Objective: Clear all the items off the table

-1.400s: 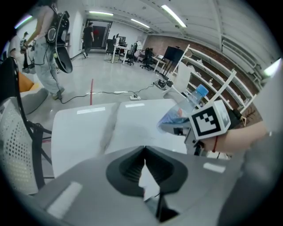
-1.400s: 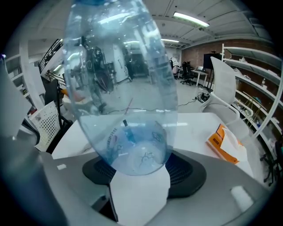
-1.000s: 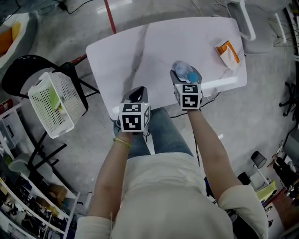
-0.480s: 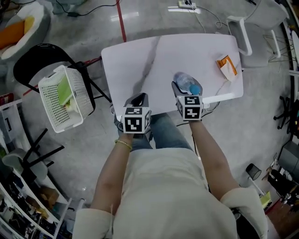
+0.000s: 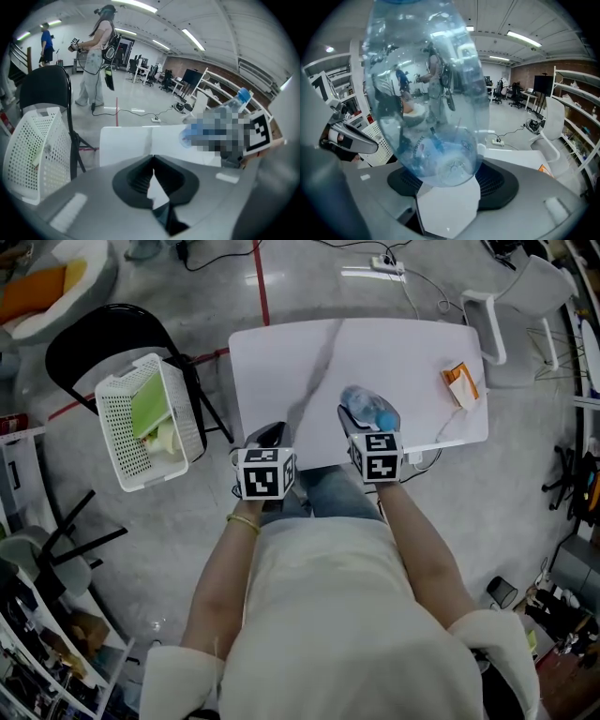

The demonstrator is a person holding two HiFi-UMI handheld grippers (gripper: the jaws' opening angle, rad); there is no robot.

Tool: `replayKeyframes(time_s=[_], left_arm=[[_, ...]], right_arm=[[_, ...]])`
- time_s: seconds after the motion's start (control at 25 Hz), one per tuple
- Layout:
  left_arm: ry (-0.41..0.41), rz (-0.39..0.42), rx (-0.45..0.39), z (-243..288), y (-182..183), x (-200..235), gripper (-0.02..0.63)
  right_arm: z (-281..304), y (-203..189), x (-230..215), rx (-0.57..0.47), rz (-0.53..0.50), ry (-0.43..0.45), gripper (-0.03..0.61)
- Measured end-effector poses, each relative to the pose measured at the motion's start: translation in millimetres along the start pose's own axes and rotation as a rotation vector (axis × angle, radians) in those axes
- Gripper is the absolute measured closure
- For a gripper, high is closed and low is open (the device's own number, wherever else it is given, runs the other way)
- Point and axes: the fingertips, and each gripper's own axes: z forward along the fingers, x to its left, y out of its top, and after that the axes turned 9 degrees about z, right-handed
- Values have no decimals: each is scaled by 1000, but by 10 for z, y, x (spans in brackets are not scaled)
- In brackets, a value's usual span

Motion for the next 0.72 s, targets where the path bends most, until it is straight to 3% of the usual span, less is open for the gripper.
replayKeyframes(time_s=[0.36,0.72], left_arm=[[60,-54,-52,-509,-76,699,604],[163,-161,-86,-1033,-362,1498,604]], right_arm=[[11,246,836,-5,-93,76,253],[144,396,2052,4,-242,248,253]])
